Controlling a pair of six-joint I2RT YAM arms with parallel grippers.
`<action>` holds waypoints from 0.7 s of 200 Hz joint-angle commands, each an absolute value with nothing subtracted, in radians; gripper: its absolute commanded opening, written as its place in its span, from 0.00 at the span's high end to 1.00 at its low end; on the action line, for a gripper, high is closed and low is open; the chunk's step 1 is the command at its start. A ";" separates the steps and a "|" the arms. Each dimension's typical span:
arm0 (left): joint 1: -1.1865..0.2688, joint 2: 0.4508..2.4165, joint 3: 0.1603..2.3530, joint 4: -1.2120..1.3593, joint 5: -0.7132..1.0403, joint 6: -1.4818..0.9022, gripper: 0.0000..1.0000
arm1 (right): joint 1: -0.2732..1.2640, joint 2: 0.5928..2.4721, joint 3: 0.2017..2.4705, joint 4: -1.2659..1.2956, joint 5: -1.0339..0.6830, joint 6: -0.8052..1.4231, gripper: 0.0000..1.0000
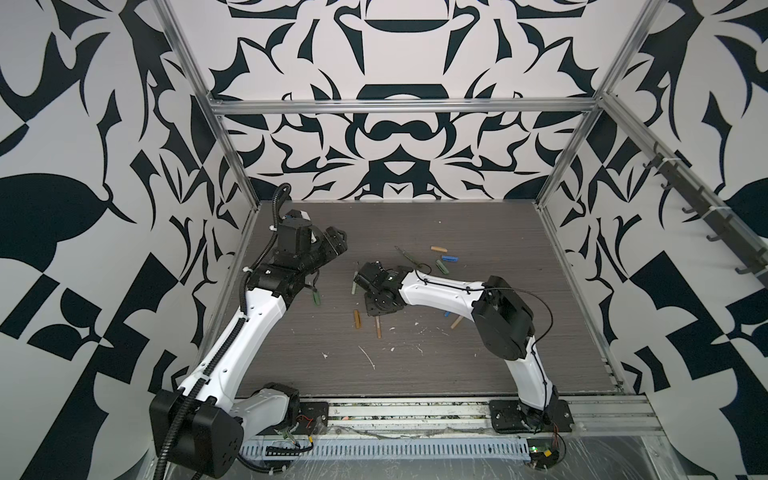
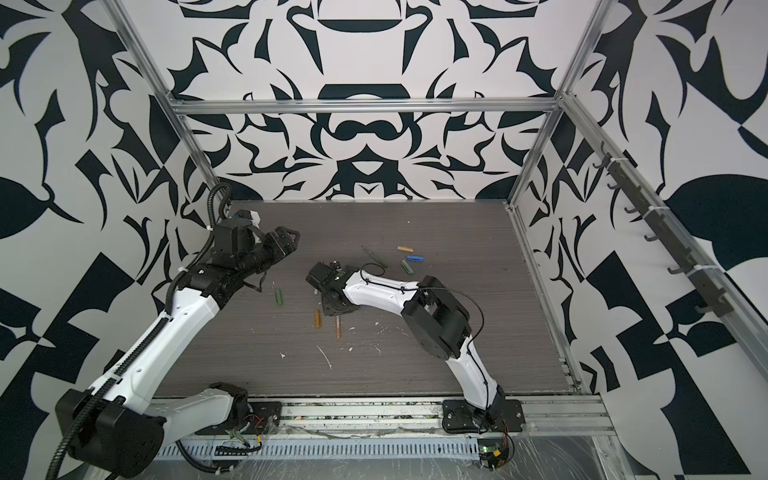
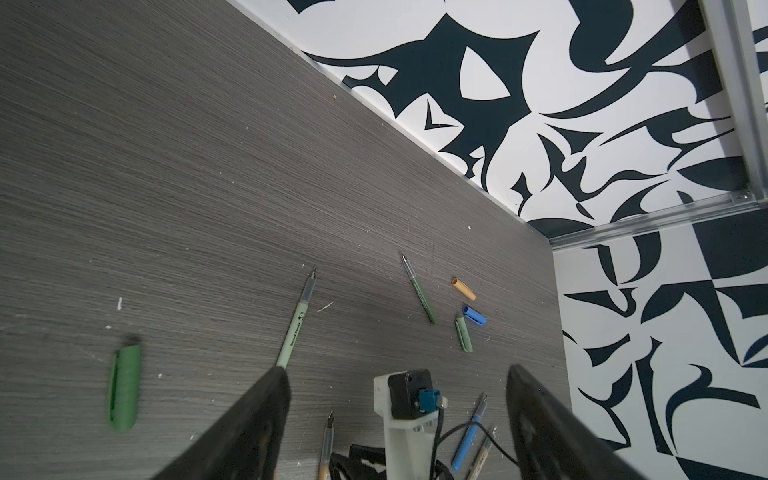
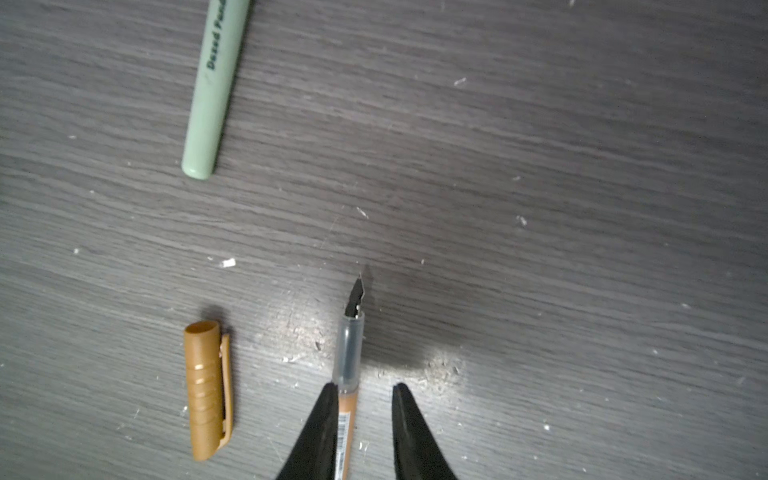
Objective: Insert the pens into the pen caps
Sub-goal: 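Lower the right gripper and close it around the tan pen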
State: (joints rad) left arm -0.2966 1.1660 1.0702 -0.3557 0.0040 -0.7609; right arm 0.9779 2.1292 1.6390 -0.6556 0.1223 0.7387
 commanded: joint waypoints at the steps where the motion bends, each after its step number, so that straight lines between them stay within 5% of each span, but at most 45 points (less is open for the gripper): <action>1: -0.293 1.160 1.053 -0.330 0.021 -0.776 0.16 | 0.982 2.123 1.682 -0.673 0.109 0.753 0.73; 140: -0.292 1.166 1.052 -0.330 0.017 -0.775 0.16 | 0.982 2.161 1.636 -0.623 0.105 0.797 0.82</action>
